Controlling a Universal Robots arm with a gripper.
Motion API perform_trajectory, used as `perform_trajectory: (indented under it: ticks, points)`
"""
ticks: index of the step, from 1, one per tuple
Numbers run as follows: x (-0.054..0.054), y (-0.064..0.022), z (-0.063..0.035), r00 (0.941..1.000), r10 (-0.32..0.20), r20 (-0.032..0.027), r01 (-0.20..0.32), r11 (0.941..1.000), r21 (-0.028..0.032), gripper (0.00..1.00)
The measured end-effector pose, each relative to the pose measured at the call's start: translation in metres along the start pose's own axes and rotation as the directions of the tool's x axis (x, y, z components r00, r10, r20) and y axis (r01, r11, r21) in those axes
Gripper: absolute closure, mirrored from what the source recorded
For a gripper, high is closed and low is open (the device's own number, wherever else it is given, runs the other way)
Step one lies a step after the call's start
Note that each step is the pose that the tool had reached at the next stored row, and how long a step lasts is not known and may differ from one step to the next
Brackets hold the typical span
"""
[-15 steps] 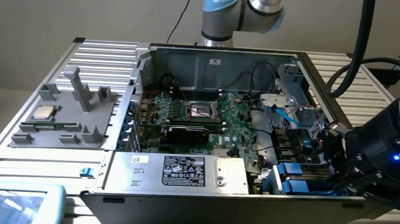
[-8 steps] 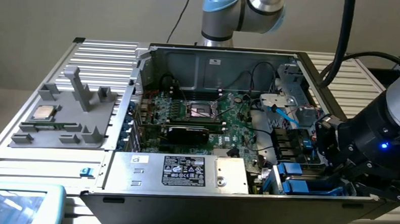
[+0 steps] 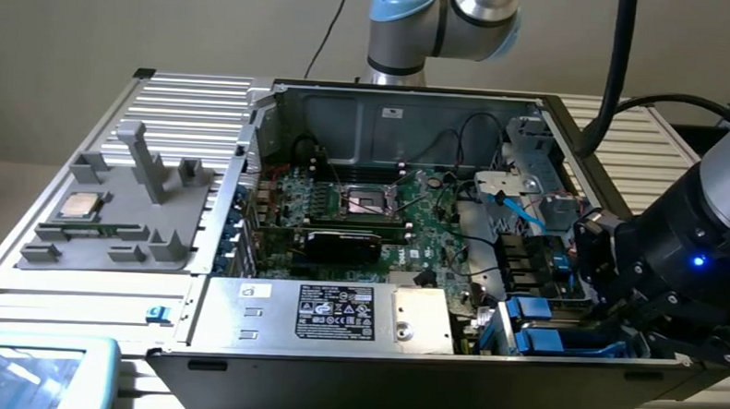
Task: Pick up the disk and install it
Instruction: 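Insert the first disk wire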
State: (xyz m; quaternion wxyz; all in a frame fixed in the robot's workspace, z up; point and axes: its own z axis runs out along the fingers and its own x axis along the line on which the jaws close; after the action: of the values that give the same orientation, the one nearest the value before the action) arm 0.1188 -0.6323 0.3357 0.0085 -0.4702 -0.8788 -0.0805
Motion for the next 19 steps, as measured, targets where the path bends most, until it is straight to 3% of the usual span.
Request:
perform_trajectory:
  ticks: [1,2,9,14,18,19]
  points:
    - [0.0002,0.0001,0.0,1.0,-0.001,0.0089,0.001,1.0,0.006,0.83]
    - [0.0004,0.0002,0.0002,0.9999,-0.001,0.0128,0.001,1.0,0.0085,0.83]
    - [0.0008,0.0005,0.0001,0.9998,0.001,0.0175,-0.001,0.9999,0.0113,0.83]
    - [0.0008,0.0005,0.0002,0.9992,0.006,0.04,-0.007,0.9997,0.0251,0.83]
    - [0.0007,0.0004,0.0003,0.9991,0.006,0.0412,-0.007,0.9996,0.0264,0.83]
    - [0.0008,0.0004,0.0002,0.9992,0.009,0.04,-0.011,0.9995,0.0295,0.83]
